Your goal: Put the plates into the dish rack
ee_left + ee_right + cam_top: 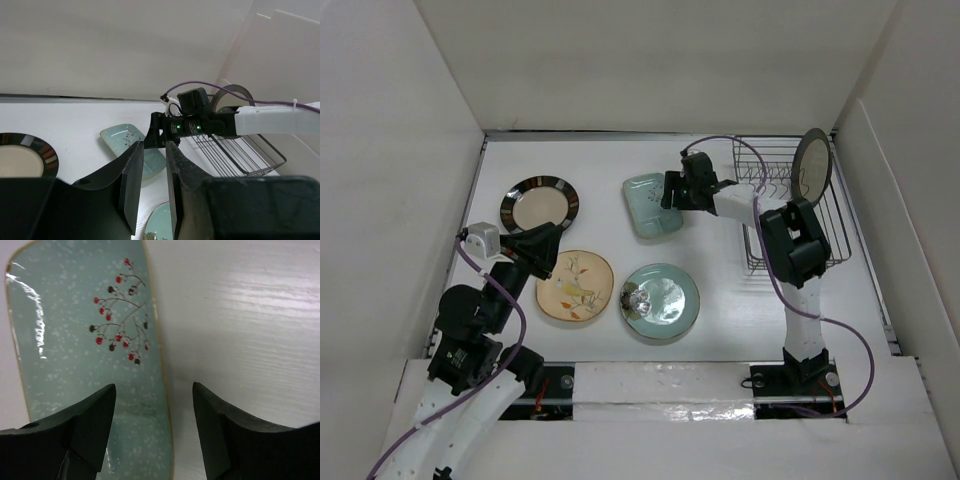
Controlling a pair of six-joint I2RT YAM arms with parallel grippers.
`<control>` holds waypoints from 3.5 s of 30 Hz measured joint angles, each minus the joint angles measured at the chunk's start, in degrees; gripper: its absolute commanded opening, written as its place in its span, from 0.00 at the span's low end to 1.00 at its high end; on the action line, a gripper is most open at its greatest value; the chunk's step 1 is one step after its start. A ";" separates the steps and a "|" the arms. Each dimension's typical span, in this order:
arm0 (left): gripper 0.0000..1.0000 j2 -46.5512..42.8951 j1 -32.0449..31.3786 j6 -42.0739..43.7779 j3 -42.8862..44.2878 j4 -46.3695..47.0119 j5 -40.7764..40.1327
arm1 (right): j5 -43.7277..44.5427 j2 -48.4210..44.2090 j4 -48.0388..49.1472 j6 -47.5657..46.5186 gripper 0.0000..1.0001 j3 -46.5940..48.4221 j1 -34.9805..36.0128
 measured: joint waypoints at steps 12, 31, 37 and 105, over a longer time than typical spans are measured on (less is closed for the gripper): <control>0.22 0.07 -0.02 0.04 0.00 0.00 -0.33 | -12.57 2.25 6.93 3.69 0.31 -1.95 -1.86; 0.25 0.96 0.00 0.31 0.00 -0.02 -1.03 | -12.98 -8.92 15.93 10.19 0.00 -12.44 -1.20; 0.28 0.13 0.00 0.13 0.00 0.00 1.07 | -5.11 -27.45 11.19 4.52 0.00 -13.00 -4.48; 0.32 -6.97 -5.31 0.17 0.00 -0.02 2.12 | 38.21 -19.32 -5.64 -45.55 0.01 -3.02 -21.44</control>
